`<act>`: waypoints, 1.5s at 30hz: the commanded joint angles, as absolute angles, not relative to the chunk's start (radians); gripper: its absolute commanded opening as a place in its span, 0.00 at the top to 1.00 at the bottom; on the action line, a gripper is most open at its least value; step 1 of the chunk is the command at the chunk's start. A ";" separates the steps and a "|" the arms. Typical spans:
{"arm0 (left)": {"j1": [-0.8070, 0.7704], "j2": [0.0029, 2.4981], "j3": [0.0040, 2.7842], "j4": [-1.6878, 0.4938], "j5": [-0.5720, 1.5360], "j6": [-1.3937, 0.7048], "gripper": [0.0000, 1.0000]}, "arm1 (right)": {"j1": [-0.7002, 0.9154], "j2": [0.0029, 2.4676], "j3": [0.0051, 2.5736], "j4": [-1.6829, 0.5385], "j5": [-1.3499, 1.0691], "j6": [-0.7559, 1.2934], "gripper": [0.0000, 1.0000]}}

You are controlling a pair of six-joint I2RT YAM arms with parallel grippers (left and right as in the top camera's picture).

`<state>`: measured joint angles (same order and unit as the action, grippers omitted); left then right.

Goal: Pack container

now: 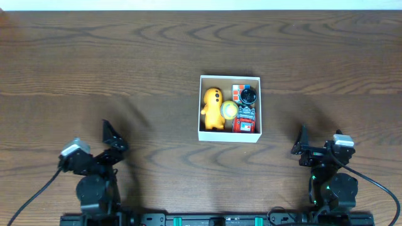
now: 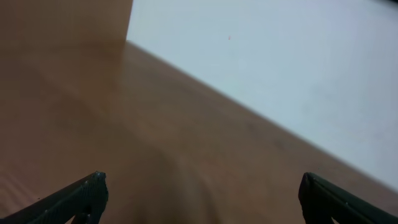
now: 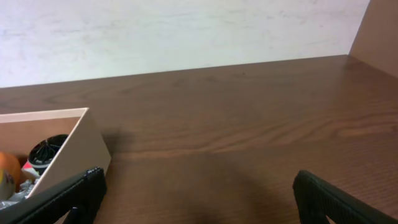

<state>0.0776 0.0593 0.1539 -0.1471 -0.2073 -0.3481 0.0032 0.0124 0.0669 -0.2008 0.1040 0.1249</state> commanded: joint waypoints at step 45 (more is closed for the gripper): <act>0.015 0.004 0.101 -0.182 -0.187 -0.146 0.02 | -0.006 0.006 0.062 -0.199 0.101 0.118 0.01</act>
